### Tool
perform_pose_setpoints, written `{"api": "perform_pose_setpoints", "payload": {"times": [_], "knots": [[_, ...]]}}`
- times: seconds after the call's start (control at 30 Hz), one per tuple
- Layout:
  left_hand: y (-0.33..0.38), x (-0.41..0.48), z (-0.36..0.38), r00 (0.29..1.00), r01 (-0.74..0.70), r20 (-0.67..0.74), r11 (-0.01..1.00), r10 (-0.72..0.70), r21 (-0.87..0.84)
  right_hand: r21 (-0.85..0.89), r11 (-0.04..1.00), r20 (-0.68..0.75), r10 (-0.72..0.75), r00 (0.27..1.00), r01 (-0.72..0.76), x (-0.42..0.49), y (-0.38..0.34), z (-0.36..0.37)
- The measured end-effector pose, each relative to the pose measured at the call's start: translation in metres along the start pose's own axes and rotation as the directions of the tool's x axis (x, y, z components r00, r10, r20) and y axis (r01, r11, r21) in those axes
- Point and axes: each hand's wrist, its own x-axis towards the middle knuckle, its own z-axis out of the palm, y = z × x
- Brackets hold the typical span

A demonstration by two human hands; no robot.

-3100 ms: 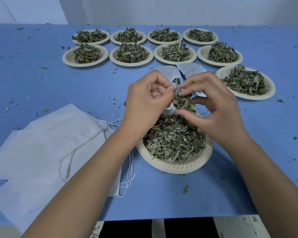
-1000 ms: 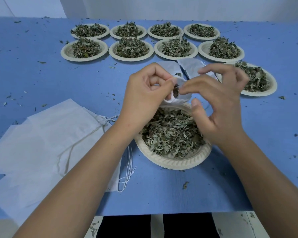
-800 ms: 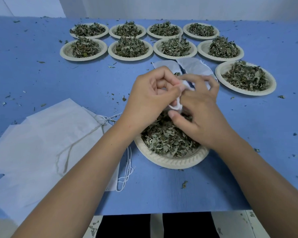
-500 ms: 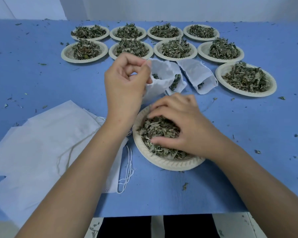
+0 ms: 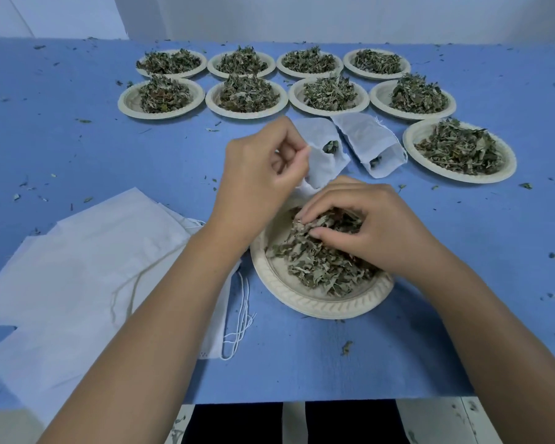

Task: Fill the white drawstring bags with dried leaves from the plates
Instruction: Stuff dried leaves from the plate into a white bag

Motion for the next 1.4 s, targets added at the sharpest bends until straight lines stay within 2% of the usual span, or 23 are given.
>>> {"api": "perform_pose_setpoints", "payload": {"times": [0.13, 0.23, 0.3, 0.43, 0.53, 0.67, 0.73, 0.8, 0.83, 0.97, 1.07, 1.17, 1.4], "knots": [[0.003, 0.000, 0.000, 0.995, 0.101, 0.008, 0.989, -0.100, -0.112, 0.157, 0.986, -0.046, 0.063, 0.997, -0.055, -0.002, 0.004, -0.005], [0.003, 0.001, 0.000, 0.986, 0.168, 0.011, 0.972, -0.168, -0.164, 0.282, 0.959, -0.120, 0.048, 0.992, -0.013, -0.002, 0.003, -0.007], [0.004, 0.002, 0.002, 0.981, 0.194, 0.013, 0.965, -0.195, -0.175, 0.358, 0.931, -0.242, 0.022, 0.970, 0.068, -0.001, 0.000, -0.009], [0.004, 0.000, 0.006, 0.974, 0.228, 0.053, 0.950, -0.221, -0.213, 0.452, 0.873, -0.486, 0.070, 0.871, 0.182, 0.001, -0.003, -0.009], [0.005, -0.002, 0.008, 0.969, 0.244, 0.090, 0.935, -0.229, -0.257, 0.413, 0.890, -0.559, 0.081, 0.825, 0.192, 0.002, -0.005, -0.004], [0.010, -0.003, 0.010, 0.959, 0.283, 0.118, 0.897, -0.258, -0.340, 0.305, 0.942, -0.544, 0.052, 0.837, 0.139, 0.000, -0.005, 0.001], [0.012, -0.003, 0.010, 0.959, 0.284, 0.113, 0.880, -0.261, -0.380, 0.093, 0.991, -0.538, -0.034, 0.842, 0.099, -0.001, -0.002, 0.002], [0.014, -0.004, 0.010, 0.962, 0.273, 0.102, 0.876, -0.253, -0.398, -0.155, 0.987, -0.527, -0.122, 0.841, 0.046, -0.001, 0.000, 0.002], [0.014, -0.004, 0.009, 0.964, 0.267, 0.100, 0.878, -0.248, -0.396, -0.220, 0.975, -0.511, -0.138, 0.848, 0.026, -0.001, 0.000, 0.002], [0.015, -0.004, 0.009, 0.963, 0.270, 0.095, 0.882, -0.253, -0.386, -0.245, 0.967, -0.443, -0.173, 0.879, 0.067, 0.001, 0.001, 0.001], [0.014, -0.003, 0.007, 0.962, 0.269, 0.051, 0.889, -0.270, -0.369, -0.225, 0.970, -0.486, -0.191, 0.853, 0.089, -0.001, 0.002, -0.005], [0.013, -0.002, 0.006, 0.962, 0.265, 0.035, 0.891, -0.272, -0.369, -0.329, 0.942, -0.485, -0.231, 0.843, 0.069, -0.001, 0.002, -0.005], [0.016, -0.004, 0.008, 0.958, 0.286, 0.126, 0.866, -0.256, -0.410, -0.433, 0.894, -0.379, -0.296, 0.877, 0.115, 0.001, -0.001, 0.000]]}}
